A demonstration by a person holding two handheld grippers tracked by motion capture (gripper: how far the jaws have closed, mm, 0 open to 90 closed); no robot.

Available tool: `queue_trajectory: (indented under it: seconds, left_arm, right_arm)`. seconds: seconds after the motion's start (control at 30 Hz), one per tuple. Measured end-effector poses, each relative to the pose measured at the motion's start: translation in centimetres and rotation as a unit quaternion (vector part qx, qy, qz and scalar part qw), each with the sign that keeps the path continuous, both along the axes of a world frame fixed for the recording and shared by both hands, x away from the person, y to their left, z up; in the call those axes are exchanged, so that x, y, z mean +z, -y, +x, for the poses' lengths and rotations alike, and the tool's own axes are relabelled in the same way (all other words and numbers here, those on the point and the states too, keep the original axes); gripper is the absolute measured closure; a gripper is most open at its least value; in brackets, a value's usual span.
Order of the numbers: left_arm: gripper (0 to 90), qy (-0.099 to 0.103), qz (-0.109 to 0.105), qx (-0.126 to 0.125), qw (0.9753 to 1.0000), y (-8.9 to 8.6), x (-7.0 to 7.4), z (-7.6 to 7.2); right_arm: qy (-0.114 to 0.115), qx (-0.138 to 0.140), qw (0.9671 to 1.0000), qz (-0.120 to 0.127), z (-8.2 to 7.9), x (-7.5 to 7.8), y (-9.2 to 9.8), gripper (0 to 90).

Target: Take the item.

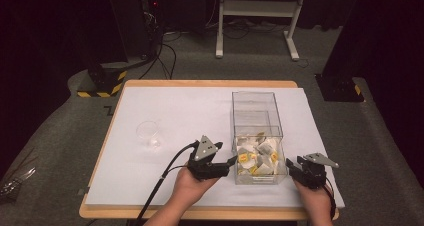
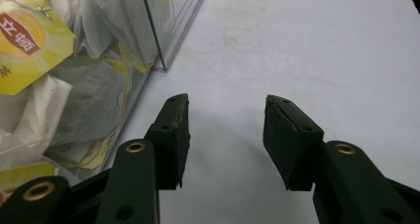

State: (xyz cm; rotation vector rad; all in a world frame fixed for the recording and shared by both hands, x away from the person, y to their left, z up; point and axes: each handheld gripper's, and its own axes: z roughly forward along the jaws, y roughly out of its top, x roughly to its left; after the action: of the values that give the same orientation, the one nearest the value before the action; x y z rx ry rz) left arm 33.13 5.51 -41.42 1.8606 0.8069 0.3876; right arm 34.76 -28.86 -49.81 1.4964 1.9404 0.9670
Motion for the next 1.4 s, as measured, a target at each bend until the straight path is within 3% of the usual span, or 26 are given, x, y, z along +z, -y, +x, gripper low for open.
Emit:
queue_trajectory:
  seconds: [0.33, 0.7, 0.77, 0.97, 1.4]
  left_arm:
    - [36.1, -0.007, 0.009, -0.030, 0.9995, 3.0, -0.2, 0.2]
    - [46.9, -0.006, 0.057, -0.057, 0.9967, 6.0, -1.1, 0.1]
    - [49.2, -0.004, 0.075, -0.060, 0.9954, 6.6, -1.4, 0.1]
    - [56.0, -0.002, 0.101, -0.062, 0.9930, 7.1, -2.0, 0.0]
    - [73.8, -0.005, 0.111, -0.058, 0.9921, 7.2, -2.4, 0.0]
  right_arm:
    - [-0.001, 0.000, 1.0000, 0.001, 0.0, 0.0, 0.0, 53.3]
    - [-0.001, 0.001, 1.0000, 0.002, 0.0, 0.0, 0.1, 53.4]
    - [-0.001, 0.000, 1.0000, 0.002, 0.0, 0.0, 0.0, 53.3]
    - [-0.001, 0.001, 1.0000, 0.004, 0.0, 0.0, 0.1, 53.3]
    - [0.000, -0.001, 1.0000, 0.004, 0.0, 0.0, 0.1, 53.0]
